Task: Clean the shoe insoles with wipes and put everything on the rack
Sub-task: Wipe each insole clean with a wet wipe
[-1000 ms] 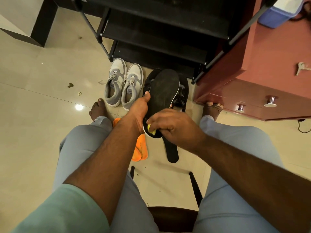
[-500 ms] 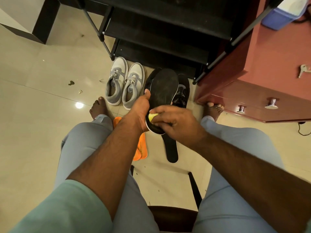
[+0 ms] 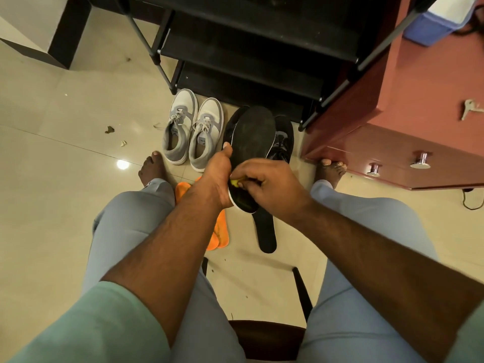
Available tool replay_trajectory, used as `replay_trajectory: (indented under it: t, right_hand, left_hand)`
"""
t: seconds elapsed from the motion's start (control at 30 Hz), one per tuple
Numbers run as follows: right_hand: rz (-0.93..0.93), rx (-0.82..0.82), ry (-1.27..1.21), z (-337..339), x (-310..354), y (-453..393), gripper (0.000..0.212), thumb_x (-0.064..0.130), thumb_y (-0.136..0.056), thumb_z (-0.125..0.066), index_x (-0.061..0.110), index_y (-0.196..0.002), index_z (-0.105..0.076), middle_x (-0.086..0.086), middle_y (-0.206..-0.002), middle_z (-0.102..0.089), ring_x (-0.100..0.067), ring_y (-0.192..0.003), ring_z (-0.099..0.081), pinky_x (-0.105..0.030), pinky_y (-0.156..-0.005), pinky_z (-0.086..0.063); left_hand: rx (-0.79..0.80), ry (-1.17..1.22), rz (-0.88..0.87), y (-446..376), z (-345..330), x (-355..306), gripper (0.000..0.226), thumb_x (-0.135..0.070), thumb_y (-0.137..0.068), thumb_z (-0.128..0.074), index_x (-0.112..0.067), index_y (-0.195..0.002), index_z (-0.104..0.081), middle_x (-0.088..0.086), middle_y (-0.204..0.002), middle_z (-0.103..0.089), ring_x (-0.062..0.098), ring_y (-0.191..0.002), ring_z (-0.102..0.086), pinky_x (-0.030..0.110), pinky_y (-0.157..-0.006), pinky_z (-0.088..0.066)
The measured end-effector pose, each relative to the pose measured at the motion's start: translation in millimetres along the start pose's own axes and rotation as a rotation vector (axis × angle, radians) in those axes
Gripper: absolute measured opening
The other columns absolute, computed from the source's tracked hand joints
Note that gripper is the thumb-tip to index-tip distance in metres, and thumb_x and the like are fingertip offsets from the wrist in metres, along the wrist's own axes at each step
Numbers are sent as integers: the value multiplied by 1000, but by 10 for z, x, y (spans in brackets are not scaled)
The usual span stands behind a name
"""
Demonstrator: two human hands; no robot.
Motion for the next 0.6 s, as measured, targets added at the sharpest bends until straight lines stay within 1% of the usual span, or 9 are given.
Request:
replay_trajectory:
  t: [0.07,0.1,0.17,0.23,0.3,0.37,0.43,0.5,0.6]
  right_hand:
    - [56,13,-42,5,64,98,21,-8,-74,-64,2,-91,-73,-9,-91,-72,-15,-85,-68,-24,-82,-54]
    - [82,23,-58,11,102,154,19,-10,-73,-66,1,-88,-73,-9,-90,-72,-16,-84,-68,-23,-81,-54]
    - [99,20,-65,26,117,187,18,-12,-72,-67,0,-84,-72,-10,-88,-72,-17,-83,-68,-24,-79,-55]
    - [53,-13,-36,24,31,99,20,-13,-71,-64,0,-84,-72,-11,-88,-71,-17,-83,-68,-20,-80,-54]
    - [-30,-64,-9,-1,-78,-26,23,-13,-69,-61,0,-84,-73,-11,-87,-71,-18,-82,-67,-13,-82,-50]
    - [-63,-92,-29,-14,-116,-78,24,-13,-68,-61,0,-84,-73,-11,-86,-71,-17,-81,-67,-13,-81,-51]
    - [-23,-71,-72,-9,-61,-9,21,-13,-68,-63,-1,-83,-73,-11,-85,-71,-15,-80,-67,-20,-78,-54]
    - [42,-17,-100,11,42,125,17,-12,-70,-66,-1,-81,-72,-11,-85,-71,-17,-79,-68,-24,-75,-56]
    - [83,13,-87,40,61,173,14,-11,-71,-67,-2,-79,-72,-12,-85,-71,-18,-79,-69,-23,-76,-56]
  left_hand:
    - [42,95,32,17,-28,-21,58,-56,-100,-38,-7,-118,-63,8,-89,-66,21,-62,-67,32,-66,-53]
    - [65,150,77,55,-51,-34,61,-59,-100,-37,-6,-109,-67,14,-89,-70,24,-62,-70,33,-65,-56]
    - [115,255,126,139,-116,-41,69,-64,-98,-36,-4,-110,-68,19,-89,-73,29,-67,-72,35,-62,-60]
    - [140,288,145,134,-151,-2,71,-64,-98,-37,-2,-101,-72,18,-86,-74,29,-69,-73,34,-60,-59]
    - [190,315,157,199,-195,26,78,-63,-98,-35,1,-81,-76,17,-81,-74,29,-68,-74,35,-63,-57]
    - [244,342,155,262,-211,23,82,-63,-99,-33,1,-72,-77,17,-79,-73,29,-67,-74,36,-65,-55]
    - [244,363,145,245,-180,-11,80,-63,-99,-33,0,-79,-77,17,-83,-73,29,-69,-73,34,-63,-59]
    - [196,359,140,185,-119,-51,75,-67,-97,-33,-3,-94,-73,16,-89,-70,28,-72,-69,34,-68,-59]
    - [178,351,123,168,-127,-65,79,-74,-93,-33,-5,-104,-70,16,-92,-68,27,-77,-64,36,-75,-55]
Point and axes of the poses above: each hand's wrist, its own y-axis away from the middle knuckle, its own z-axis out of the back of the hand, x = y × z, the point moved 2 cm from there along -y, towards the middle knuckle
